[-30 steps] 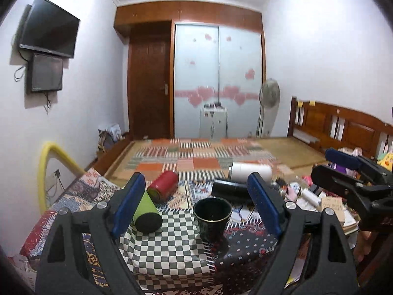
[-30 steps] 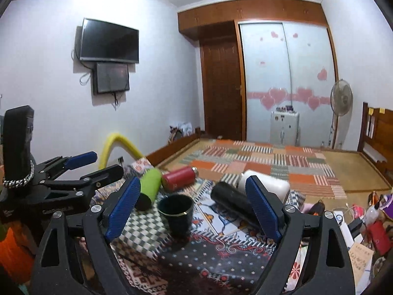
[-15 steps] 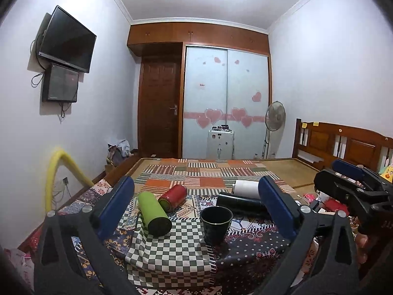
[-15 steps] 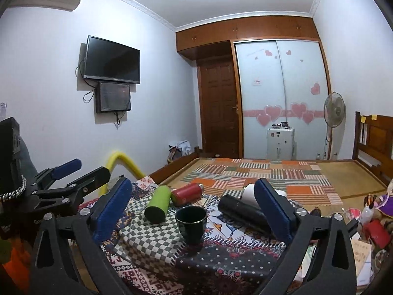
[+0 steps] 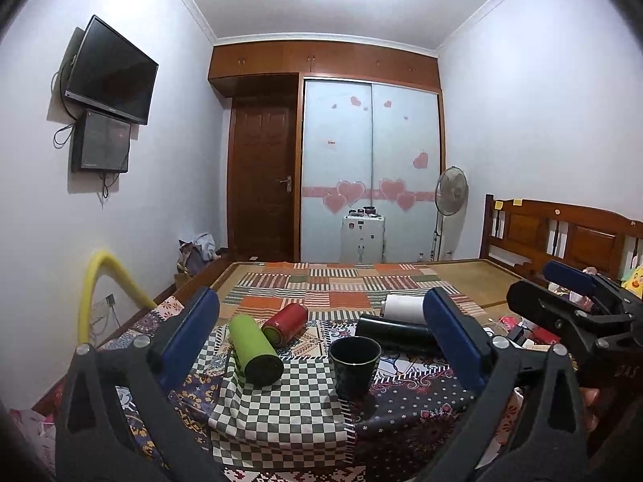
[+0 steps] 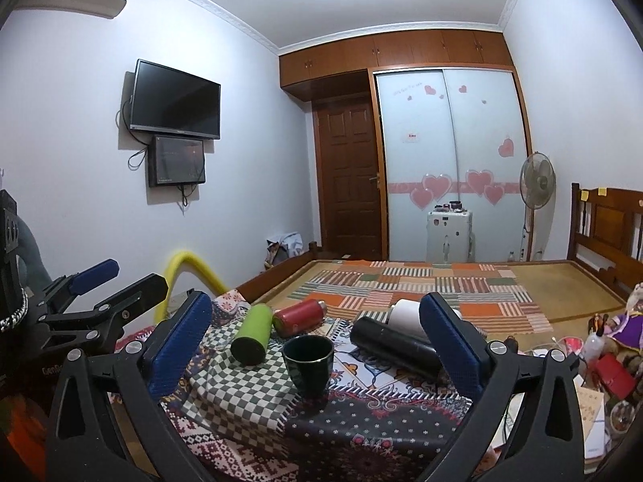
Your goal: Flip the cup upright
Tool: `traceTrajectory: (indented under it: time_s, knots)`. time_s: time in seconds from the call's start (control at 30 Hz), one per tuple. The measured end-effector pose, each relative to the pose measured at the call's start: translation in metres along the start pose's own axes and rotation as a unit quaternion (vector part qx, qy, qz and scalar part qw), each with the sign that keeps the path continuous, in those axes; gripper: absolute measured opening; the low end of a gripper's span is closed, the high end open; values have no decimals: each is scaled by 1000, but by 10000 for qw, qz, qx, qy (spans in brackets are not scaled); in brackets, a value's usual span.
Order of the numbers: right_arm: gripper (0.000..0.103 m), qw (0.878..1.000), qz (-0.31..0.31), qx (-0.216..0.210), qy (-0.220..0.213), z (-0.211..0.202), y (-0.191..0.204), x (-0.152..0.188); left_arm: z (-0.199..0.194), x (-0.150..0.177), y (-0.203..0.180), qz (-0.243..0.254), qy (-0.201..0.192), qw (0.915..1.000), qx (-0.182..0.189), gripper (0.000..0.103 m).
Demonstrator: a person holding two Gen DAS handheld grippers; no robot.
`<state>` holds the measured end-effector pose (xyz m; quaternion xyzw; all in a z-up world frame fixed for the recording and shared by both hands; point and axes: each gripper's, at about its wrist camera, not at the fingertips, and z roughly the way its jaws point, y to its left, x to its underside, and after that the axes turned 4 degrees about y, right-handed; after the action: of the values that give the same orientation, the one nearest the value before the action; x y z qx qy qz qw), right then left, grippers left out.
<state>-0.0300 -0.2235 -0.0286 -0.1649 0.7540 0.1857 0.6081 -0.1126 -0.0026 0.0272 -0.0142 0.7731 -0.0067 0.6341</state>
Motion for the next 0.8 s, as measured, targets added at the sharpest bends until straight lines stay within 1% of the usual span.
traceTrajectory:
  time_s: [0.8]
  knots:
    - [103,10000,70,47,3,-3,-2,0,2,-1,-3,26,15,10000,61,103]
